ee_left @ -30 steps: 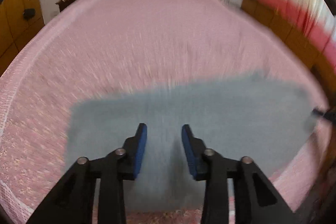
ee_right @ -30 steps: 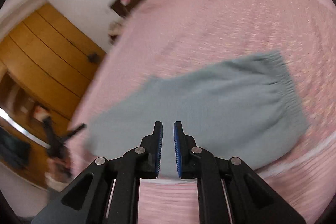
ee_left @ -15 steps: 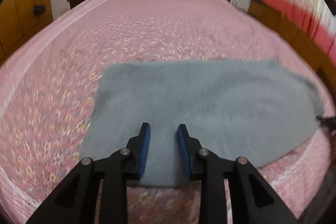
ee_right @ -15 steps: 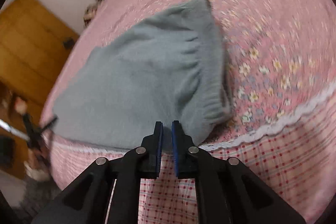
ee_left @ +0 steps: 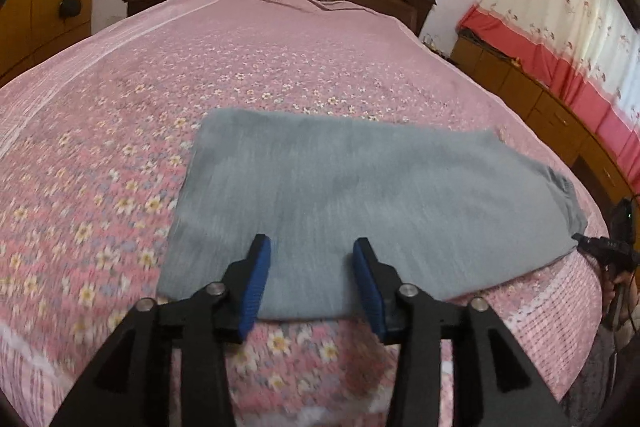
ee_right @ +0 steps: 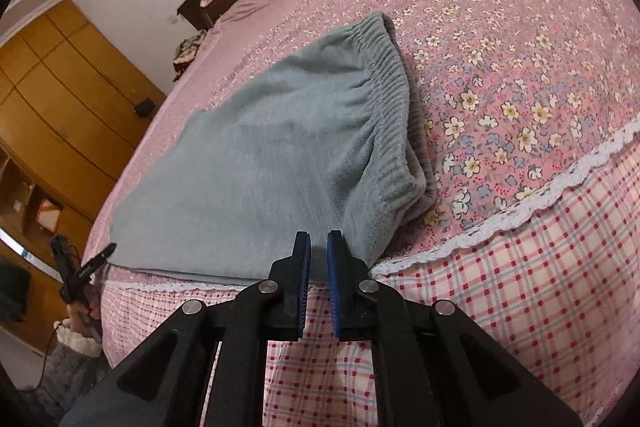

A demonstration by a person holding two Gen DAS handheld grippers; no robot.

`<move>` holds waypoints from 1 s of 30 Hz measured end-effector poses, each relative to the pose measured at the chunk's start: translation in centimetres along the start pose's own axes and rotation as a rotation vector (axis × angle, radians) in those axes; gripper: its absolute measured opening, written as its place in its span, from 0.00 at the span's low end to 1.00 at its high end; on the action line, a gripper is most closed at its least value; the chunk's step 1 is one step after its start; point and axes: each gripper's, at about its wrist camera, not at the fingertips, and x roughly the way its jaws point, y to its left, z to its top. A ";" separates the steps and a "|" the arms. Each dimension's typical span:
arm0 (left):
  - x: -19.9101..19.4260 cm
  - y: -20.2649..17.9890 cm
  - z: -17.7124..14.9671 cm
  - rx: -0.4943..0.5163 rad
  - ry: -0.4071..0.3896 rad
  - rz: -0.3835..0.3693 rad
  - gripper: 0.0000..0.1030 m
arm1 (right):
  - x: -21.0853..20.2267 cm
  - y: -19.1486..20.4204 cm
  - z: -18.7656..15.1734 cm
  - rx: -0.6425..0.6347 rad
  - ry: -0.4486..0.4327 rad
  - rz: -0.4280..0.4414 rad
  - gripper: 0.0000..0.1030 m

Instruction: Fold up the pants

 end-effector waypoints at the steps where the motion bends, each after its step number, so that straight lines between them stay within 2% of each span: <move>1: -0.4 -0.3 -0.2 -0.008 -0.005 0.000 0.55 | -0.2 -0.4 -0.1 0.014 -0.001 0.017 0.09; 4: -1.5 -0.8 -0.8 -0.066 0.018 -0.024 0.72 | -0.3 -1.7 0.6 0.035 0.001 0.045 0.09; 6: -1.9 -1.0 -1.1 -0.149 0.074 -0.047 0.79 | -0.9 -2.7 0.3 0.038 0.000 0.050 0.09; 8: -2.5 -0.4 -1.4 -0.315 0.111 -0.172 0.88 | -1.0 -2.7 0.0 0.037 -0.003 0.046 0.09; 9: -2.6 0.0 -1.7 -0.418 0.114 -0.270 0.89 | -1.1 -2.7 -0.1 0.033 -0.004 0.041 0.09; 12: -1.6 0.4 -1.7 -0.578 0.146 -0.410 0.92 | -0.5 -1.1 -0.5 0.018 -0.005 0.021 0.09; 13: -0.7 0.2 -1.5 -0.594 0.163 -0.409 0.92 | -0.4 -0.8 -0.6 0.014 -0.005 0.017 0.09; 15: 0.3 -0.2 -0.8 -0.584 0.159 -0.359 0.92 | -0.4 0.0 -0.7 0.015 -0.006 0.016 0.09; 18: 1.2 0.1 0.7 -0.600 0.088 -0.299 0.92 | -0.4 0.5 -0.8 0.025 -0.010 0.028 0.09; 23: 0.7 3.0 1.8 -0.664 -0.095 -0.167 0.85 | -0.4 -0.2 -0.7 0.032 -0.007 0.043 0.09; 25: 1.2 4.0 1.6 -0.709 -0.099 -0.189 0.83 | -0.4 -0.5 -0.7 0.040 -0.007 0.052 0.09; 27: 0.9 4.2 1.6 -0.686 -0.103 -0.197 0.78 | -0.4 -0.7 -0.7 0.048 -0.007 0.061 0.09; 30: 1.0 4.5 1.3 -0.651 -0.100 -0.174 0.61 | -0.4 -1.1 -0.7 0.060 -0.007 0.072 0.09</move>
